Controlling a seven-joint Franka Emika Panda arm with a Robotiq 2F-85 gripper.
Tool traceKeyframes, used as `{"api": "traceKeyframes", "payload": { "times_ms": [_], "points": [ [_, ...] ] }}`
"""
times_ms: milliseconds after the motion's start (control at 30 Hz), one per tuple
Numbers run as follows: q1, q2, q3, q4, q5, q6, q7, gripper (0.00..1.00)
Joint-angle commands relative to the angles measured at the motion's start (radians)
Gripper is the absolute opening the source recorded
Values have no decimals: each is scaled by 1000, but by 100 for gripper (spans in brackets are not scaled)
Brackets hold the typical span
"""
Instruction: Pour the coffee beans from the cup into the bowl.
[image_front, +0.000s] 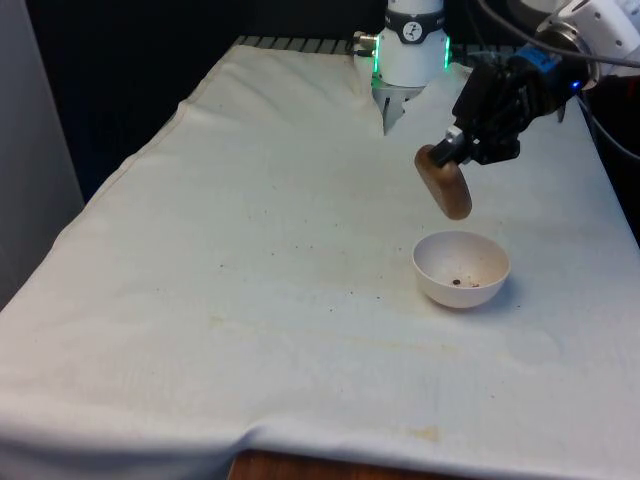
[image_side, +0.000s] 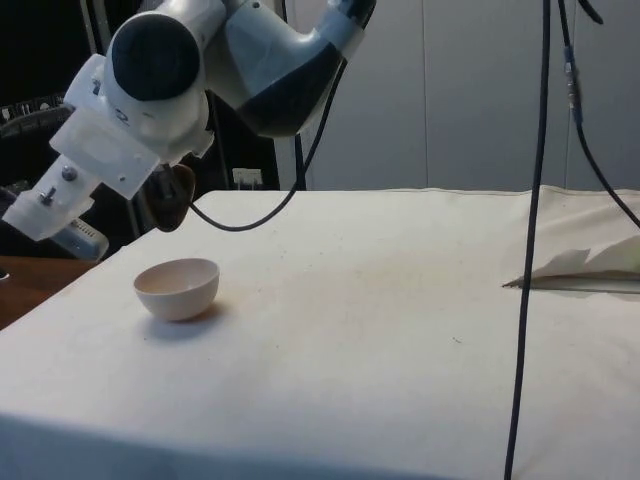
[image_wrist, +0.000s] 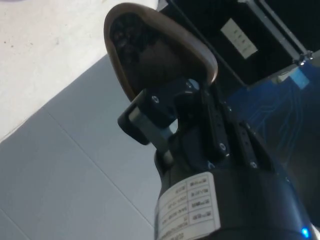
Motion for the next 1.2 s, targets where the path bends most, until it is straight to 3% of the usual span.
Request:
{"api": "traceKeyframes", "payload": {
  "times_ms": [0, 433, 733, 767, 867, 1167],
  "points": [
    [4, -2, 0, -6, -16, 0, 7, 0],
    [-1, 6, 12, -26, -72, 3, 22, 0],
    [-9, 10, 11, -38, -141, 49, 34, 0],
    [-6, 11, 12, -37, -123, 31, 30, 0],
    [-11, 12, 11, -41, -171, 54, 37, 0],
    [-12, 13, 12, -47, -224, 61, 37, 0]
  ]
}}
